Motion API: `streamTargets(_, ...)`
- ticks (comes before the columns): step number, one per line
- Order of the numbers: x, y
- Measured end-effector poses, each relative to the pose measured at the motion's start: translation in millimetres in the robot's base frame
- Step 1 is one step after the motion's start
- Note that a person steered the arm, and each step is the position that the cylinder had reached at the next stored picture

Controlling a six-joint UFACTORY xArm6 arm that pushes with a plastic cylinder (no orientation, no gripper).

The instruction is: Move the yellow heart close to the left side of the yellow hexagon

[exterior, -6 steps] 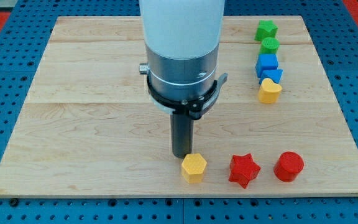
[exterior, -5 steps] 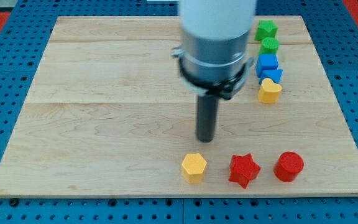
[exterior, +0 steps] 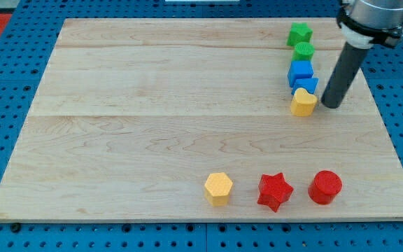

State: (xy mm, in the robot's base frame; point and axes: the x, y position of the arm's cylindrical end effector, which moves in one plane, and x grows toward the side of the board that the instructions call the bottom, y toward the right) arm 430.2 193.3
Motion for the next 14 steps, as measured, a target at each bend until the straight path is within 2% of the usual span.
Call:
streamTargets(1, 27, -53)
streamTargets(3, -24, -47)
streamTargets(4, -27, -57)
streamTargets(7, -48, -188)
streamTargets(8, -79, -204)
streamTargets(9, -69, -239)
streamTargets(10, -63, -242)
streamTargets(12, -62, -206)
streamTargets(14, -14, -221)
